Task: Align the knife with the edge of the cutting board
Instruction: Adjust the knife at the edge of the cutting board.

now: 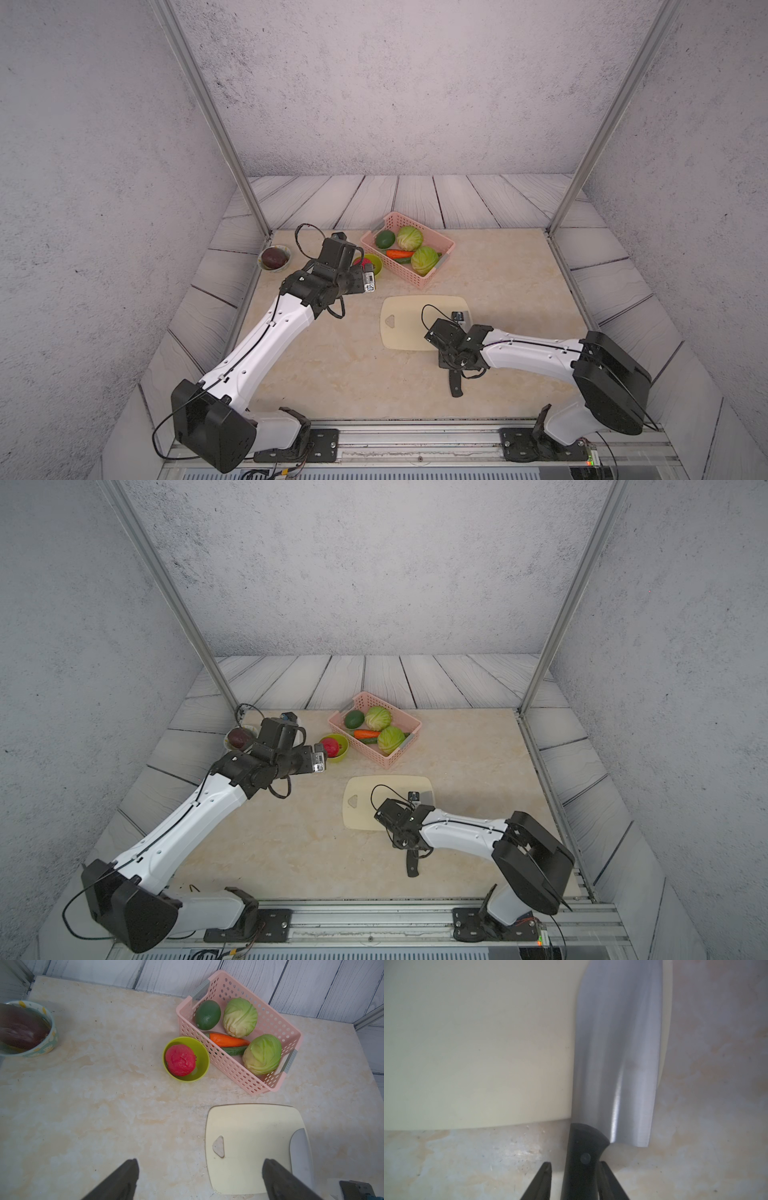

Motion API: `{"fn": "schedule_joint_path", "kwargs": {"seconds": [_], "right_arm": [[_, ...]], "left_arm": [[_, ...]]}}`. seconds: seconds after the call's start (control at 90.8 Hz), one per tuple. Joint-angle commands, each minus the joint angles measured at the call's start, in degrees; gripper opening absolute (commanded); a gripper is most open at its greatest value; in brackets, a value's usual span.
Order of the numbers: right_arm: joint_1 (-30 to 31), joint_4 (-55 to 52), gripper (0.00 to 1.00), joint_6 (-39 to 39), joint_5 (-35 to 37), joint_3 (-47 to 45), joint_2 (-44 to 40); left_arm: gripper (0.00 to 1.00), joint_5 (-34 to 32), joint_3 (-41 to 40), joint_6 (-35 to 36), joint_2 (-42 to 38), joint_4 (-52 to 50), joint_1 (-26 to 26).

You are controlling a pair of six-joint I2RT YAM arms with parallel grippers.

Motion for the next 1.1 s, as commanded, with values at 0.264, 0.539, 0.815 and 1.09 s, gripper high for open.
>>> {"fn": "schedule_joint_path", "kwargs": {"seconds": [0.264, 0.539, 0.815, 1.09], "right_arm": [[-0.1, -2.0, 0.55, -0.4, -4.6, -3.5, -3.5], [1.1, 0.1, 0.57, 0.7, -8.1, -5.4, -4.0], [2.9, 1.2, 0.5, 1.7, -8.6, -6.1, -3.4], [3.0, 0.1, 0.36, 1.7, -6.4, -6.3, -2.6]], "left_arm": [[0.98, -0.6, 0.3, -0.2, -0.8, -0.2, -0.2], [0.98, -0.7, 0.3, -0.2, -0.9, -0.2, -0.2], [0.98, -1.1, 0.4, -0.1, -0.9, -0.3, -0.2], [0.98, -1.4, 0.4, 0.0, -0.8, -0.4, -0.2]]}}
